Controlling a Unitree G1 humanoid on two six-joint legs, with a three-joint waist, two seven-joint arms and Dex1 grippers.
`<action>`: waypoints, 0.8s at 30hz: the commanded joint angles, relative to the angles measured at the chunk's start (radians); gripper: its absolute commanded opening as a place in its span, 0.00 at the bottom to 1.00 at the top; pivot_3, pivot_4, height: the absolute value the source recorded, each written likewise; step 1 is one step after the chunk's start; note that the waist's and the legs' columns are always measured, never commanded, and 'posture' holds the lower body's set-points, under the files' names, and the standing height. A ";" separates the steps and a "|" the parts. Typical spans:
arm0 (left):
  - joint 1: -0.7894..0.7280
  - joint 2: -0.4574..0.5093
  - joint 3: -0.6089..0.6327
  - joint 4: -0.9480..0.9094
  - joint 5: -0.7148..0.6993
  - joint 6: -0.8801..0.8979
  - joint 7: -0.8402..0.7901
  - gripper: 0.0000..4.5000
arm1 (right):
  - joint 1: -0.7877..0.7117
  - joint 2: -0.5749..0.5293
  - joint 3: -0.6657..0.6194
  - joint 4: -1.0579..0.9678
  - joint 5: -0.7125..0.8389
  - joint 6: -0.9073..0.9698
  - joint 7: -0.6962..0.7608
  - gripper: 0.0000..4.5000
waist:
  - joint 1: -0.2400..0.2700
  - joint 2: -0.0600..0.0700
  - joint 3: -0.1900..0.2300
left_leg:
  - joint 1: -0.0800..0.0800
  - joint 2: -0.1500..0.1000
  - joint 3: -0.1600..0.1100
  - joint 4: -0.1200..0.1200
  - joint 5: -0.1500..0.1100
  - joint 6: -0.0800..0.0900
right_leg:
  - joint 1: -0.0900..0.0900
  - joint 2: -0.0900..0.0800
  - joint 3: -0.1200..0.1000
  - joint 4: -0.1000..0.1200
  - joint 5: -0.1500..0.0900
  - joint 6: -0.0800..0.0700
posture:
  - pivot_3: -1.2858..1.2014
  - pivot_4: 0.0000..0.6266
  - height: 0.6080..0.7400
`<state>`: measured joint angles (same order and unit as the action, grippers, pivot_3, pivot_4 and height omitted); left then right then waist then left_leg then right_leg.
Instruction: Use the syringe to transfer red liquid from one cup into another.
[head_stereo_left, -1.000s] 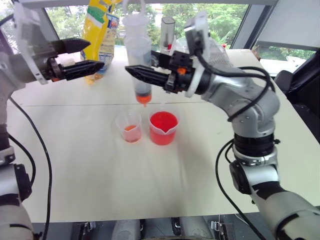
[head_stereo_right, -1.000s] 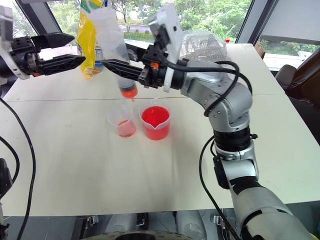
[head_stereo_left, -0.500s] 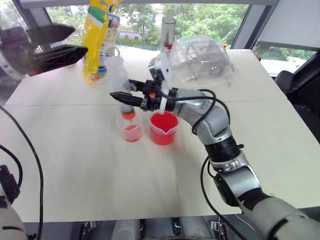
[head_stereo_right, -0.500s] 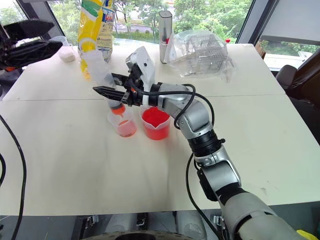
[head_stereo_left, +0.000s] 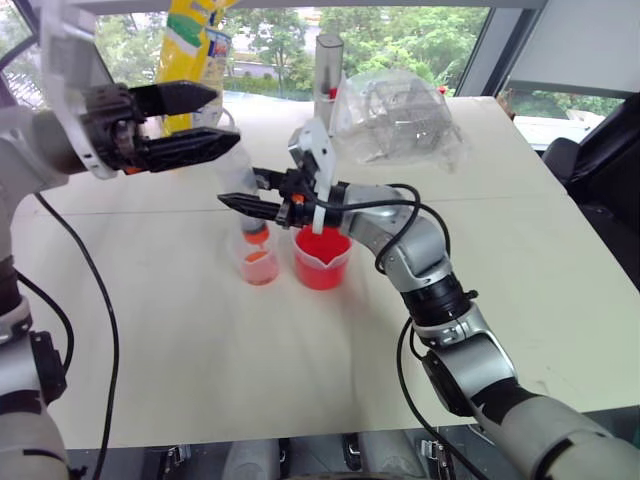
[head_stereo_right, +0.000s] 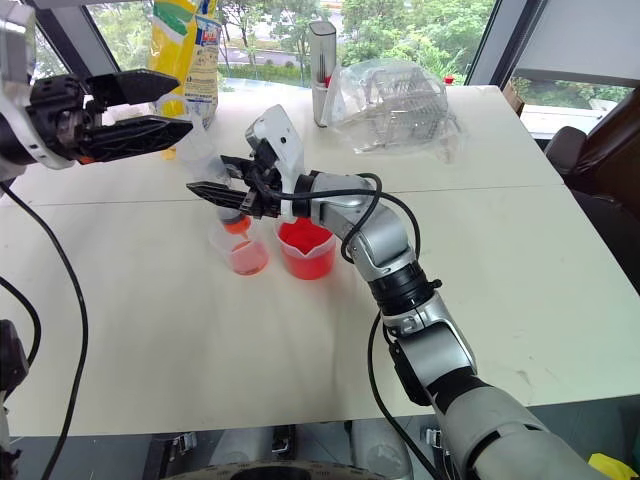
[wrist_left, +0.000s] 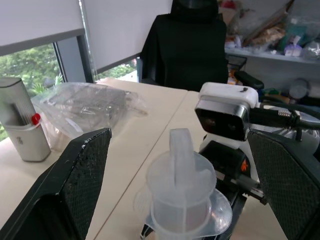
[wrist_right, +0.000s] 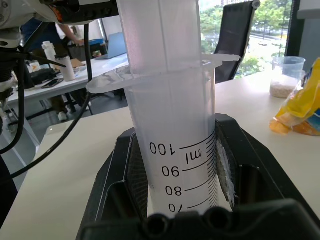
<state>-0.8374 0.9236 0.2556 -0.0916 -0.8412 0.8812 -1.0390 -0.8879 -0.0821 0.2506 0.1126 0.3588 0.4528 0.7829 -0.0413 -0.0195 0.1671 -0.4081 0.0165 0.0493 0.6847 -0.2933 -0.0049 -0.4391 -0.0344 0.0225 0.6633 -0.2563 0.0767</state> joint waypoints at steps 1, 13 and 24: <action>-0.018 0.006 0.016 -0.014 -0.004 -0.019 0.004 0.99 | -0.008 0.008 -0.010 -0.034 -0.002 -0.015 0.002 0.32 | -0.003 0.000 0.000 | 0.000 0.000 0.000 0.000 0.000 0.000 | 0.000 0.000 0.000 0.000 0.000 0.000 | 0.52 0.24 1.00; 0.013 0.013 0.026 -0.039 -0.024 -0.003 -0.006 0.00 | -0.005 0.015 -0.007 -0.036 -0.017 -0.013 0.012 0.32 | -0.003 0.000 0.000 | 0.000 0.000 0.000 0.000 0.000 0.000 | 0.000 0.000 0.000 0.000 0.000 0.000 | 0.52 0.24 1.00; 0.090 0.051 -0.029 -0.070 0.037 -0.067 -0.044 0.00 | -0.060 0.047 -0.029 -0.027 -0.009 -0.007 -0.001 0.32 | -0.003 0.000 0.000 | 0.000 0.000 0.000 0.000 0.000 0.000 | 0.000 -0.002 0.001 0.000 0.000 0.000 | 0.52 0.24 1.00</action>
<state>-0.7613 0.9576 0.2581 -0.1328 -0.8266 0.8152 -1.0618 -0.8807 -0.0576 0.2615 0.1301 0.3333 0.4746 0.7928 -0.0442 -0.0195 0.1671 -0.4081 0.0164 0.0493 0.6847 -0.2933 -0.0049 -0.4393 -0.0365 0.0230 0.6632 -0.2563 0.0767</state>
